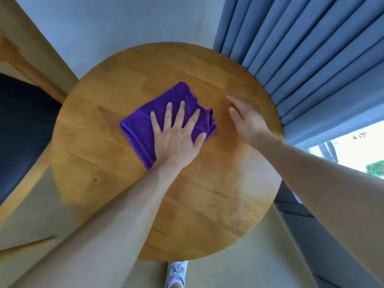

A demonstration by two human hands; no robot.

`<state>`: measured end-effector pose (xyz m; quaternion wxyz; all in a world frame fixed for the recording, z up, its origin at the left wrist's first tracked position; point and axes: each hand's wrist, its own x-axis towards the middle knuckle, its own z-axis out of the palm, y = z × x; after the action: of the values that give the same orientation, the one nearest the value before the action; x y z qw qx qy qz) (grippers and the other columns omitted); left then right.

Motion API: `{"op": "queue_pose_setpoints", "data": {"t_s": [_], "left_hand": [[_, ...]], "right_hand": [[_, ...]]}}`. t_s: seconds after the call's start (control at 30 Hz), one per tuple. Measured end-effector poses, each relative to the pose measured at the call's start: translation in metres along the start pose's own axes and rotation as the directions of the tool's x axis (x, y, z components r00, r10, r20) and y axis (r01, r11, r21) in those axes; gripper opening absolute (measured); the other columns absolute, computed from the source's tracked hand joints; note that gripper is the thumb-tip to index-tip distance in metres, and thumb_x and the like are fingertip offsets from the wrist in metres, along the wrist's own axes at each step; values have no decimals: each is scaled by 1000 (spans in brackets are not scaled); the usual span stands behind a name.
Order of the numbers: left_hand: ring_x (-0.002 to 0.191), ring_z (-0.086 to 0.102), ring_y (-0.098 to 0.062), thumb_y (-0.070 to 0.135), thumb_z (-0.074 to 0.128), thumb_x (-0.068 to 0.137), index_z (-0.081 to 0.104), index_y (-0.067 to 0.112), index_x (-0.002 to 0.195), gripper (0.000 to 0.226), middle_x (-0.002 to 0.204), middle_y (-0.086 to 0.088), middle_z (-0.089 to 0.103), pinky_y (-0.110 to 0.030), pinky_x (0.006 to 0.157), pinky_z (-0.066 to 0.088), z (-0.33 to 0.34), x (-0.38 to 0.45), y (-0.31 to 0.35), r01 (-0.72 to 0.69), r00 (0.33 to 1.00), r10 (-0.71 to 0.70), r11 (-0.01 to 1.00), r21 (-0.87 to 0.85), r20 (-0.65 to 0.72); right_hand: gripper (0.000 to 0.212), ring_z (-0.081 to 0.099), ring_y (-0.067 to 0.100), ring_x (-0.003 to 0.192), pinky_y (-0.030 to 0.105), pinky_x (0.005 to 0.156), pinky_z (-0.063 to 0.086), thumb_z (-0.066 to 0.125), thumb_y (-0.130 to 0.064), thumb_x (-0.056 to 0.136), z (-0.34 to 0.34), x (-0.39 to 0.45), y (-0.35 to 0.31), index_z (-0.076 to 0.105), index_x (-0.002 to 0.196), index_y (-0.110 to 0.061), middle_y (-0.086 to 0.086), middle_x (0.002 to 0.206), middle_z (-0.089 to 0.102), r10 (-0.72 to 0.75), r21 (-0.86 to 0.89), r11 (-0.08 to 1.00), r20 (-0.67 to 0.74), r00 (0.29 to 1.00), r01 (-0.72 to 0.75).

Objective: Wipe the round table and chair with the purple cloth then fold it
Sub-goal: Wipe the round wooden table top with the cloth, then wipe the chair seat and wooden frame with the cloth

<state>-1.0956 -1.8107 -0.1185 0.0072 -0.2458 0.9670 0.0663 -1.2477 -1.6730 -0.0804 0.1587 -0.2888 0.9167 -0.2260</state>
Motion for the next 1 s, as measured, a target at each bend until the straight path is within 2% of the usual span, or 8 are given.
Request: {"op": "queue_pose_setpoints", "data": {"t_s": [0.2,0.37,0.57,0.67,0.77,0.83,0.9,1.0], "left_hand": [[153,11,-30,62,42,91,36,47,149,60,164,1,28,-68,116,1,9,-99,91,-378,918,390,915,-139,72],[155,4,-25,63,42,92,28,50,151,61,168,5,14,-76,111,1,10,-156,16,-568,816,572,820,-66,83],[152,25,-20,58,39,93,38,46,148,56,163,6,29,-71,111,20,-6,-163,-151,-150,987,153,987,66,-42],[145,40,-21,38,60,95,53,33,136,42,152,3,48,-65,110,31,-10,-167,-187,-21,993,19,1000,-9,-119],[139,46,-17,25,62,93,56,29,125,33,142,7,58,-59,111,36,-12,-170,-186,8,976,-53,978,-207,-213],[134,49,-13,26,45,97,59,25,125,31,137,6,61,-53,113,37,-26,-168,-186,46,960,-169,881,-471,-222],[123,56,-10,27,40,101,61,21,128,35,129,6,65,-42,107,44,-48,-168,-196,95,937,-312,656,-749,-154],[104,64,-5,22,45,104,62,26,125,27,111,12,71,-30,93,51,-78,-175,-225,157,878,-479,297,-942,-4]], "right_hand": [[40,44,24,135,26,110,28,41,-30,104,16,-26,7,52,141,-17,8,144,51,36,60,998,-122,992,-28],[45,45,32,133,38,107,37,39,-37,103,30,-29,-5,48,144,-21,12,147,44,89,-40,995,-125,988,-95],[40,47,39,124,46,96,45,43,-34,101,52,-46,-43,51,136,-18,14,139,45,118,-99,986,-170,978,-137],[36,51,40,116,46,94,48,47,-27,97,81,-62,-87,57,128,-11,16,130,52,-26,-90,996,-179,984,10],[35,62,33,99,41,89,51,45,-29,93,115,-84,-154,65,117,-14,11,115,60,-85,124,987,-132,988,102],[30,67,27,91,39,87,53,45,-30,95,137,-94,-202,69,109,-18,6,104,68,-27,312,949,-42,999,39],[27,69,25,91,43,86,54,45,-34,97,150,-100,-249,68,106,-23,3,99,72,98,462,878,84,992,-126],[29,73,26,83,45,73,61,43,-40,101,158,-107,-315,58,120,-23,6,103,71,229,722,598,260,938,-347]]}}
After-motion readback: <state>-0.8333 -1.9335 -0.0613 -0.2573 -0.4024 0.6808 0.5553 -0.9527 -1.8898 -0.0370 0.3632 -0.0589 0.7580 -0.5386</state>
